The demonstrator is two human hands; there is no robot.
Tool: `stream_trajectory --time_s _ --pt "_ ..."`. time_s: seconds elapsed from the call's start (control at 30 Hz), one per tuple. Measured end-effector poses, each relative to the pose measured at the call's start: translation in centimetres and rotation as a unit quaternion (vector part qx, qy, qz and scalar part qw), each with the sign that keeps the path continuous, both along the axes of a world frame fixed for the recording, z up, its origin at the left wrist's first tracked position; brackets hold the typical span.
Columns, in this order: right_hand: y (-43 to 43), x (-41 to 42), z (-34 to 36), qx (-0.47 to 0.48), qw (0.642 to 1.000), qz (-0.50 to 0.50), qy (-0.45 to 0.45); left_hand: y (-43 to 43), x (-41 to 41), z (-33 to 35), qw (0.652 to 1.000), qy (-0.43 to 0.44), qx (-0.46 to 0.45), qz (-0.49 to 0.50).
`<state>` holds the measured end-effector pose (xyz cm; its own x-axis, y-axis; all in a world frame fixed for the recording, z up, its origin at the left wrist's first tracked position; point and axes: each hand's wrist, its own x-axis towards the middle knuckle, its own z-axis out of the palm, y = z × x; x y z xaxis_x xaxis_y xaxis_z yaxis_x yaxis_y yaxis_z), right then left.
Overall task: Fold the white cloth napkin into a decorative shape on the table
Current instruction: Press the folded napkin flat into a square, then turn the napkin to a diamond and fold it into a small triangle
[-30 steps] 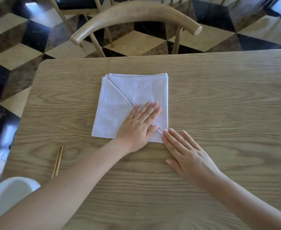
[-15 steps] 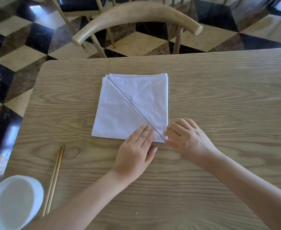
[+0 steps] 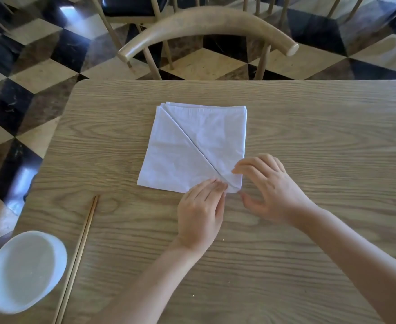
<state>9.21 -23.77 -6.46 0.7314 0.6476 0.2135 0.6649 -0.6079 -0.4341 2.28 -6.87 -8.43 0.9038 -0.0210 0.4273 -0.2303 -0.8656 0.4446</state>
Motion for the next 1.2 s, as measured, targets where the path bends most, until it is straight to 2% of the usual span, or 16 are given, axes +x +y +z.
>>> stream_trajectory --time_s 0.07,0.17,0.3,0.43,0.63,0.73,0.93,1.1,1.2 --pt "-0.6 0.5 -0.1 -0.028 0.999 0.010 0.016 -0.1 0.0 0.0 1.000 -0.006 0.006 -0.002" --pt "-0.4 1.3 -0.8 -0.036 0.999 0.012 -0.024 0.1 0.2 0.3 1.000 -0.014 0.017 -0.003" --pt "1.0 1.7 -0.3 0.029 0.998 -0.010 -0.061 0.6 0.0 1.7 0.999 -0.022 -0.008 -0.025" --pt "1.7 0.7 1.2 0.053 0.997 -0.011 -0.062 1.4 -0.9 3.1 0.997 -0.015 -0.059 -0.047" --pt "2.9 -0.9 5.4 0.089 0.995 -0.024 -0.034 3.9 -1.9 4.6 0.994 0.004 -0.110 0.021" --pt "4.0 -0.9 8.1 0.129 0.991 -0.045 -0.007 5.2 -1.6 7.5 0.982 0.052 -0.176 0.048" --pt "5.7 -0.4 14.9 0.205 0.971 -0.122 0.009 7.3 0.6 15.0 0.967 0.099 -0.232 0.038" --pt "6.0 -1.2 20.8 0.237 0.964 -0.120 0.012 8.1 0.2 21.8 0.971 0.059 -0.232 -0.008" --pt "6.1 -1.4 22.8 0.233 0.965 -0.113 0.034 8.6 0.0 23.7 0.969 0.076 -0.236 -0.013"
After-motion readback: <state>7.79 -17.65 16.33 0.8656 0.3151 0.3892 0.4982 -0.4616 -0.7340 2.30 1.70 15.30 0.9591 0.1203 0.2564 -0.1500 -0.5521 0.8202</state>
